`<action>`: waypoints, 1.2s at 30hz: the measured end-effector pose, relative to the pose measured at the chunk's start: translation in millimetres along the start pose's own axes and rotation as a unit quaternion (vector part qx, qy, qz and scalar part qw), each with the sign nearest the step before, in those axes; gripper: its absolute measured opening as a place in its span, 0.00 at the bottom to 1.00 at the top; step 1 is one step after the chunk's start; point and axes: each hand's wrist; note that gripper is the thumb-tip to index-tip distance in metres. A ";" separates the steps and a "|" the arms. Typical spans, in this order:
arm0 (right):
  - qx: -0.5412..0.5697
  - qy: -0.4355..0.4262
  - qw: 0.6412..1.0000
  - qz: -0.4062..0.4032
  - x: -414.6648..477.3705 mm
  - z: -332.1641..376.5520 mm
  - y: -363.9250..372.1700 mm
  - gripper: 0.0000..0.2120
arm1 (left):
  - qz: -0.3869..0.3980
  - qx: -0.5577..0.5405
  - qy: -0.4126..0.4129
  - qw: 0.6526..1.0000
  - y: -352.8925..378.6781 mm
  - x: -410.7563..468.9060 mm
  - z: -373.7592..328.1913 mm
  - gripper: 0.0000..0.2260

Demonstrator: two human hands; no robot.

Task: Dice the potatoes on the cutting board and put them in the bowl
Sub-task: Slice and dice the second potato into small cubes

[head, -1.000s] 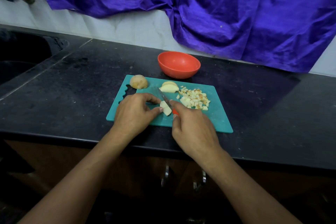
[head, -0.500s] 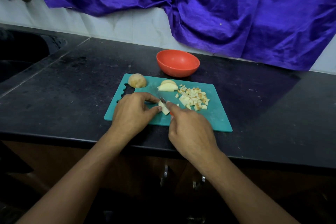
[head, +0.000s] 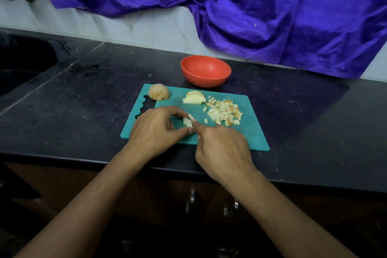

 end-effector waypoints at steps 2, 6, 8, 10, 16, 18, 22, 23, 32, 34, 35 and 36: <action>-0.003 -0.003 1.000 0.005 0.0 -0.7 -0.7 0.27 | -0.005 0.017 0.002 1.000 0.5 1.7 -1.9 0.16; -0.004 -0.004 1.000 0.004 -1.7 -3.8 1.1 0.27 | -0.019 0.033 0.004 0.999 2.0 3.1 -3.8 0.15; -0.008 -0.009 1.000 0.001 -3.5 -5.1 2.0 0.27 | -0.022 0.040 0.007 0.999 2.7 2.6 -4.6 0.15; -0.008 -0.013 1.000 0.002 -6.5 -7.9 1.7 0.26 | -0.029 0.053 0.012 0.998 3.9 1.9 -5.4 0.14; 0.020 -0.003 1.000 -0.020 -20.3 -20.0 -1.5 0.23 | -0.049 0.076 0.016 0.996 5.7 1.6 -9.7 0.10; 0.037 0.019 0.999 -0.029 -18.6 -21.1 1.2 0.23 | -0.048 0.077 0.015 0.996 4.9 1.4 -9.6 0.09; 0.101 0.087 0.991 -0.015 -5.5 -34.1 3.3 0.21 | -0.045 0.065 0.012 0.997 5.1 0.8 -9.8 0.09; 0.127 0.094 0.987 -0.006 -4.1 -36.2 4.0 0.21 | -0.043 0.054 0.009 0.998 4.7 0.8 -8.4 0.09; 0.167 0.034 0.985 -0.026 -13.0 -37.0 -6.5 0.21 | -0.106 -0.081 -0.013 0.991 4.6 -0.3 4.3 0.06; 0.117 0.001 0.993 -0.017 -16.4 -28.5 -5.8 0.21 | -0.123 -0.089 -0.020 0.988 5.8 0.9 6.9 0.06; 0.093 -0.012 0.995 -0.017 -16.5 -25.6 -4.8 0.21 | -0.127 -0.090 -0.019 0.988 6.4 1.3 7.9 0.06; 0.072 -0.024 0.997 -0.018 -16.0 -23.7 -3.8 0.21 | -0.128 -0.090 -0.018 0.988 6.6 1.3 8.1 0.06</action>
Point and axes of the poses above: each hand's wrist, its own x-axis towards the middle knuckle, its own y-axis out of the palm, z = x × y, and after that the axes turned 2 degrees about -z, right-handed
